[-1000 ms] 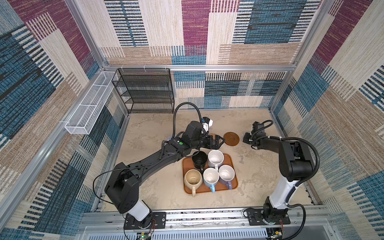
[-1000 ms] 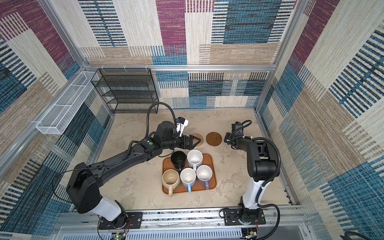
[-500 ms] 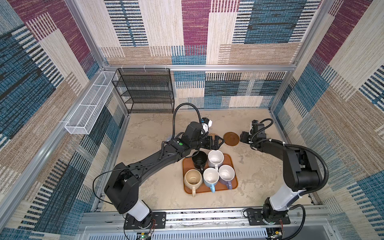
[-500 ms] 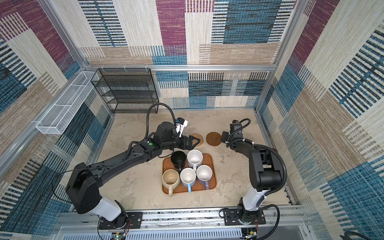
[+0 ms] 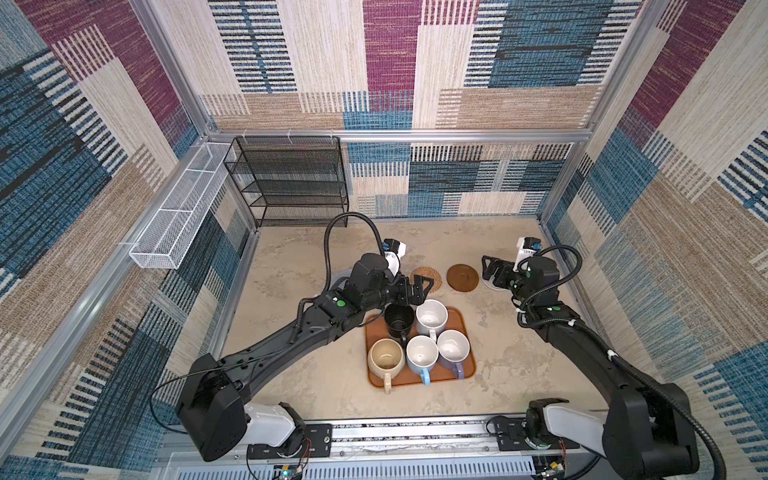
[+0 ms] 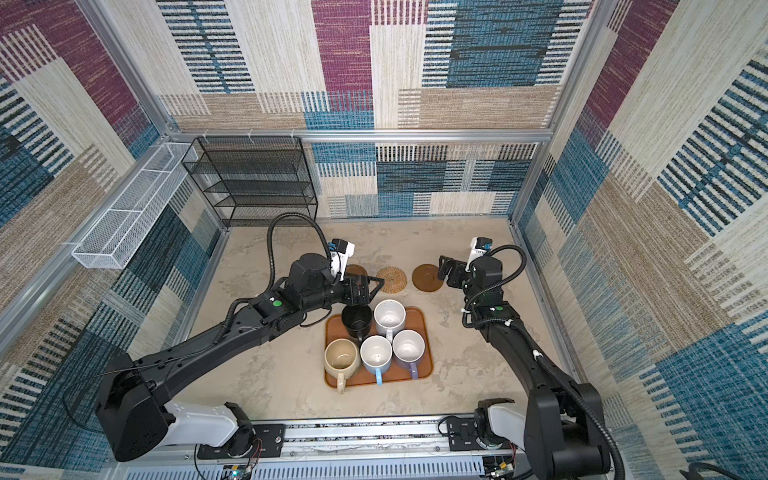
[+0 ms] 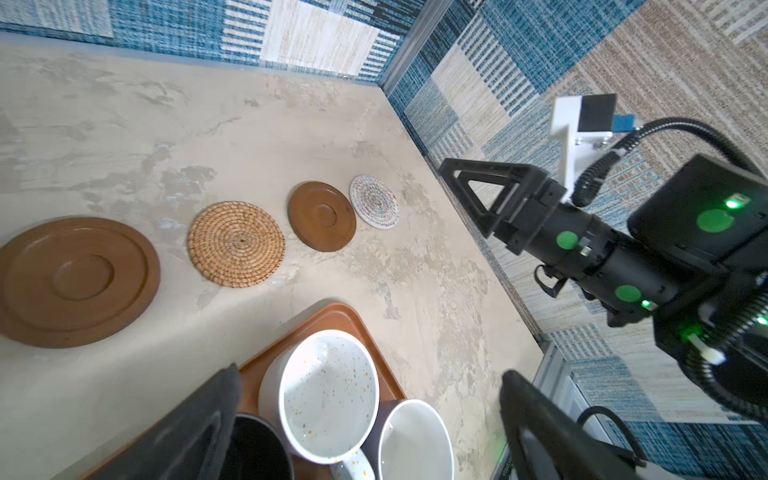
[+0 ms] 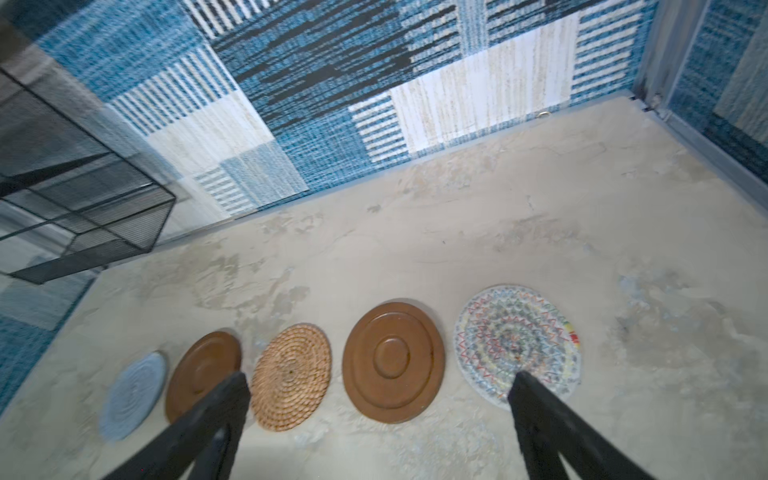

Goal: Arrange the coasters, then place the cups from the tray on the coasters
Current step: 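Lower the left gripper onto the black mug while the right draws back toward the tray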

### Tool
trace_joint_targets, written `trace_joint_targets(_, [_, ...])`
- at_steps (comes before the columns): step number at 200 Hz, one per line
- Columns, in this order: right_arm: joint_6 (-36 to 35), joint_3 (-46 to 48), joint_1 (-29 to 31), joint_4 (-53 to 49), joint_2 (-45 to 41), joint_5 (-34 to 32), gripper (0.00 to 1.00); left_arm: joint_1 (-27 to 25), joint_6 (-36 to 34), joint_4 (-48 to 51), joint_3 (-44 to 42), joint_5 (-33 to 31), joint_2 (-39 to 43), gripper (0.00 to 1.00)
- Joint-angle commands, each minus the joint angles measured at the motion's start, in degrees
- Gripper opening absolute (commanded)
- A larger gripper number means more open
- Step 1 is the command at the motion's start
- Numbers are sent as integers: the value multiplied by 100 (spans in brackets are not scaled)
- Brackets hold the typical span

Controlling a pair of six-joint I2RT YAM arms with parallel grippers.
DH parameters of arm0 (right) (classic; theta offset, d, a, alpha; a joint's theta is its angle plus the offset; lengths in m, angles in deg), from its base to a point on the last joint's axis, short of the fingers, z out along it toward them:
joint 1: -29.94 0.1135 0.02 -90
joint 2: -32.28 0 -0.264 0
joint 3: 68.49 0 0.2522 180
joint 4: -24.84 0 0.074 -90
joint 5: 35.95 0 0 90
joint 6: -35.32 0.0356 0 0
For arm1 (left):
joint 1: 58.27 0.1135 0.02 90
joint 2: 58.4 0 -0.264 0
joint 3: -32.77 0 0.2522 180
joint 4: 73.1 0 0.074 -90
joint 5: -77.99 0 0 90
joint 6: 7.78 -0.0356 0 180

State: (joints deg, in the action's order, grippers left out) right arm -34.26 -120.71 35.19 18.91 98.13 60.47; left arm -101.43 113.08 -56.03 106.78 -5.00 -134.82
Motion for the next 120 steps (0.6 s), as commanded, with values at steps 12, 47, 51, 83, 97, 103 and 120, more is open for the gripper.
trace_joint_targets(12, [647, 683, 24, 766, -585, 711, 100, 26, 476, 172, -385, -1044, 546, 99])
trace_joint_targets(47, [653, 1417, 19, 1786, -1023, 1318, 100, 91, 667, 473, -810, -1411, 1164, 100])
trace_joint_targets(51, [711, 1397, 21, 1667, -1050, 1282, 100, 106, 668, 383, -917, -1446, 1223, 100])
trace_joint_targets(83, [498, 1423, 20, 1683, -1180, 2032, 100, 256, 1002, 82, -1420, -1368, 1657, 100])
trace_joint_targets(97, [467, 1393, 25, 1670, -1077, 2533, 100, 264, 1004, 433, -1282, -1283, 1655, 99])
trace_joint_targets(103, [424, 1313, 33, 1504, -991, 2635, 100, 256, 957, 668, -1193, -1241, 1616, 94])
trace_joint_targets(120, [291, 1152, 122, 1186, -766, 2940, 97, 250, 950, 1425, -872, -1193, 1443, 83])
